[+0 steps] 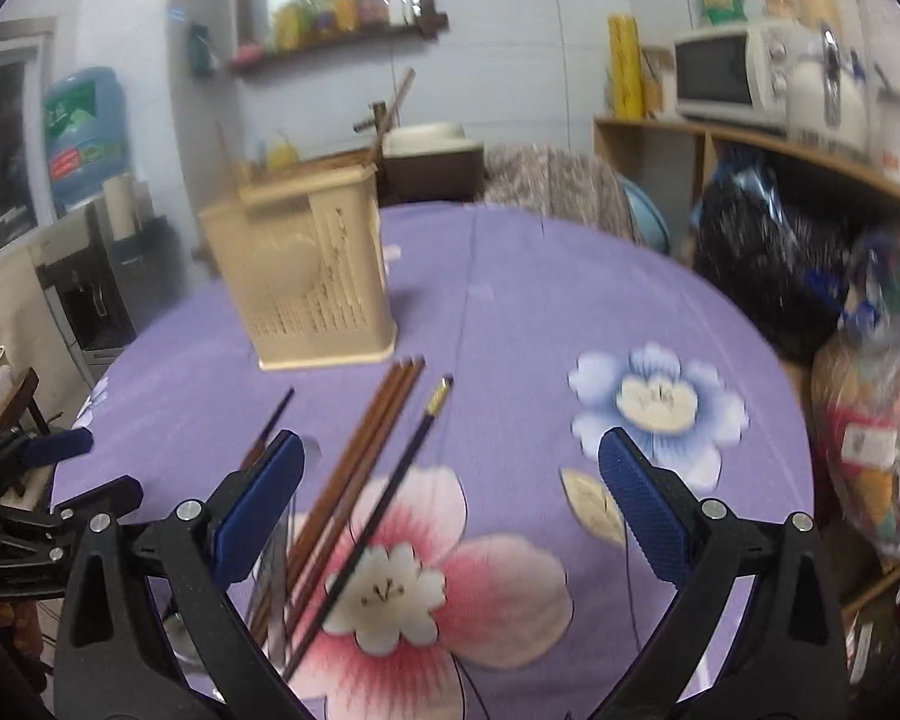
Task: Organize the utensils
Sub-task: 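Grasp the black chopstick with the left tool while the right tool grasps the wooden-handled spoon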
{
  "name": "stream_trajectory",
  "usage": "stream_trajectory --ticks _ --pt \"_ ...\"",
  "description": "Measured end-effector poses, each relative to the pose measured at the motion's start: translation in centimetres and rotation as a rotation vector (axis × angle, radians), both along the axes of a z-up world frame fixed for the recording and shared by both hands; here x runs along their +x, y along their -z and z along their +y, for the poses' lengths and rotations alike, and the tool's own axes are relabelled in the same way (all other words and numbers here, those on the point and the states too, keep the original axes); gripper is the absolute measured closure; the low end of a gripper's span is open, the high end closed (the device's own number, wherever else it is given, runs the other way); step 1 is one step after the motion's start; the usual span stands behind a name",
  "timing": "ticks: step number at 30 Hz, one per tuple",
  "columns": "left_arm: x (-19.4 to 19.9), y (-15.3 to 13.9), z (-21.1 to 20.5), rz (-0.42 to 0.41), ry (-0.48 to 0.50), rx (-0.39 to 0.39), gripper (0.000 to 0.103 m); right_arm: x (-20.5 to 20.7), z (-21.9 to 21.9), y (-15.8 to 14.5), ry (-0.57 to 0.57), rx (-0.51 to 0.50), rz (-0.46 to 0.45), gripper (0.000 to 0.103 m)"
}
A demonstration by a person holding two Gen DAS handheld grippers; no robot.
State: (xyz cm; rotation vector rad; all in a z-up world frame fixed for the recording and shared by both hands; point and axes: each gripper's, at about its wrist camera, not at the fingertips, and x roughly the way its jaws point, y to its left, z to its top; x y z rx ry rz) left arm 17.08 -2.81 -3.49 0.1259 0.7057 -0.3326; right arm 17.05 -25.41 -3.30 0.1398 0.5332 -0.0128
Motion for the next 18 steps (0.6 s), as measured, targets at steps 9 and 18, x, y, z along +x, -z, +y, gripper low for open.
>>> stream_trajectory --ticks 9,18 --pt "0.8 2.8 -1.5 0.163 0.037 -0.043 0.069 -1.1 -0.8 1.9 0.022 0.018 0.049 0.006" --pt "1.5 3.8 -3.1 0.225 0.026 -0.006 0.085 -1.4 -1.1 1.9 0.026 0.045 0.060 0.006"
